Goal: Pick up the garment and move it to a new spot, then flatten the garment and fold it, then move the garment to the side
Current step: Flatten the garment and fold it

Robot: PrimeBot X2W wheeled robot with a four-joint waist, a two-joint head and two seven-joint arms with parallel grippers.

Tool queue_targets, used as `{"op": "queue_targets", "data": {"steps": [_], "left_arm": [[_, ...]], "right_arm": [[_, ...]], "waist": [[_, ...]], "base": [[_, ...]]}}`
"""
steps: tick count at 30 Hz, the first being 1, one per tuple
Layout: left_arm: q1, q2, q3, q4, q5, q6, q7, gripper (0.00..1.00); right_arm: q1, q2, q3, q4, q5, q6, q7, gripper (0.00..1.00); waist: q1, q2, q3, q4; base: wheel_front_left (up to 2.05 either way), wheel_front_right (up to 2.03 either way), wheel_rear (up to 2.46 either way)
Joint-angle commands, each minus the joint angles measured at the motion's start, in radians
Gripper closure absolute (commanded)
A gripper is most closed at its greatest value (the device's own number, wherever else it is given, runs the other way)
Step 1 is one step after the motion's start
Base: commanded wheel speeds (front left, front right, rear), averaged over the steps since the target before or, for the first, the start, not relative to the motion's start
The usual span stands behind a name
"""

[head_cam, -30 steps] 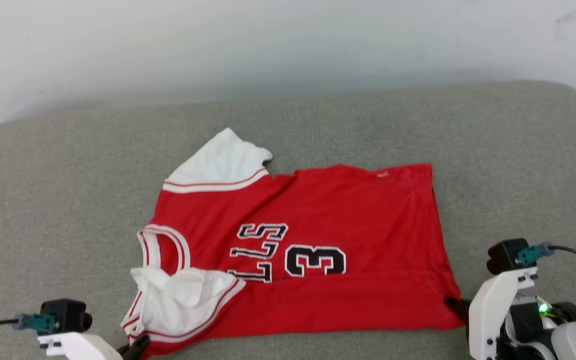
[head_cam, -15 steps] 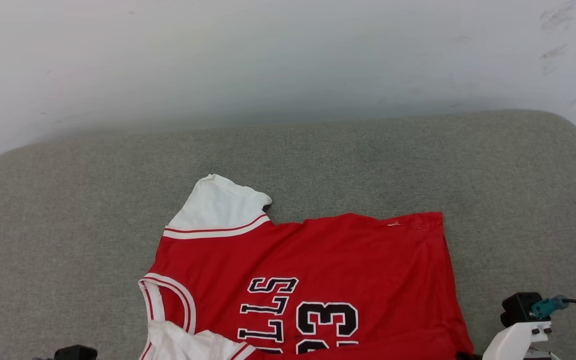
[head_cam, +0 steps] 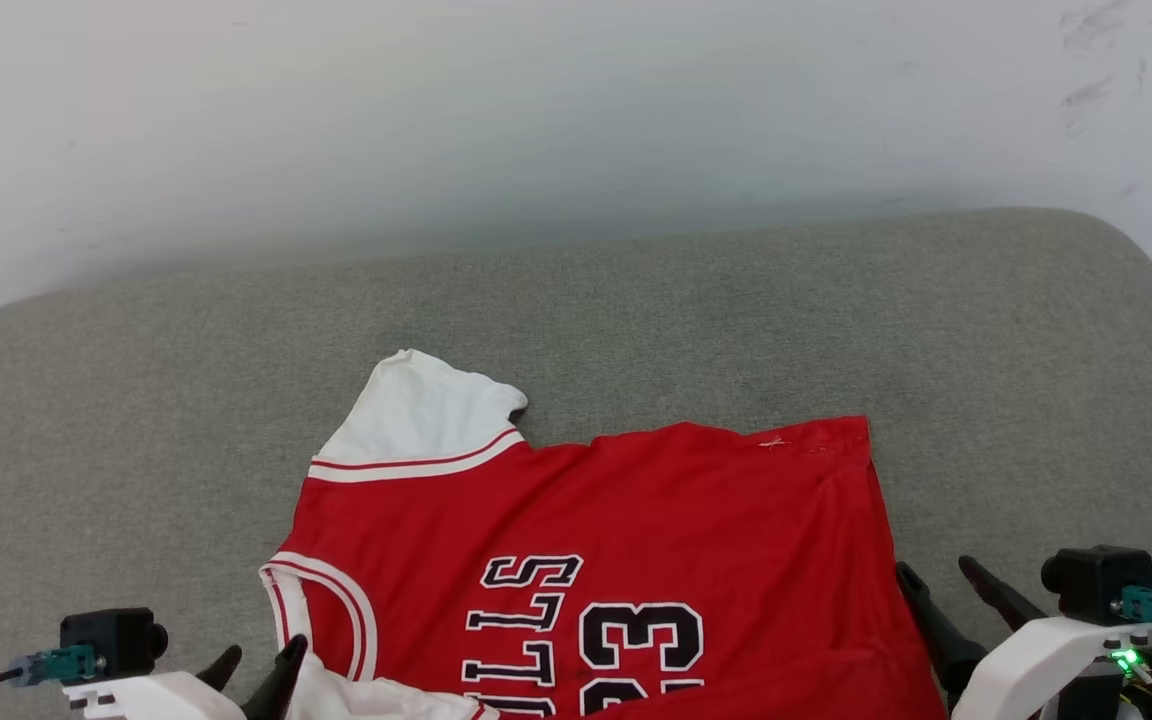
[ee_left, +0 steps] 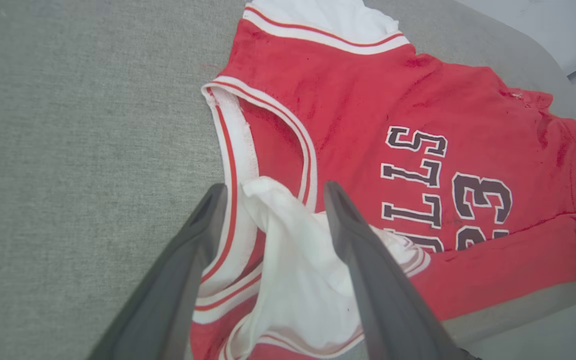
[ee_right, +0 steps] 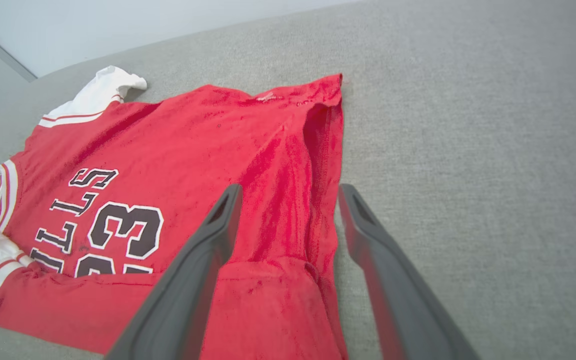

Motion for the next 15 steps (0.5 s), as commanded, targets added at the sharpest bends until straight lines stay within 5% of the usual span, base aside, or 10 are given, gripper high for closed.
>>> {"op": "queue_targets", "data": {"steps": [1,6,15], "left_arm": [[-0.023,-0.001,0.007,-0.008,0.020,0.007,-0.026,0.00],[-0.102,-0.013,0.024,-0.031,0.098,0.029,-0.124,0.00],[-0.368,-0.022,0.035,-0.005,0.198,0.026,-0.209,0.00]], "right_arm": [[-0.014,0.014,-0.005,-0.009,-0.018,0.000,-0.050,0.00],[-0.045,0.047,-0.015,-0.046,-0.081,0.000,-0.187,0.00],[-0.145,0.101,-0.035,-0.147,-0.143,0.000,-0.267,0.00]], "waist": [[0.0000,-0.0001,-0.002,-0.008],[0.0000,-0.0001,0.019,-0.032],[0.0000,-0.0001,0.193,-0.092]], "base": [[0.00,0.00,0.00],[0.00,0.00,0.00],[0.00,0.00,0.00]]}}
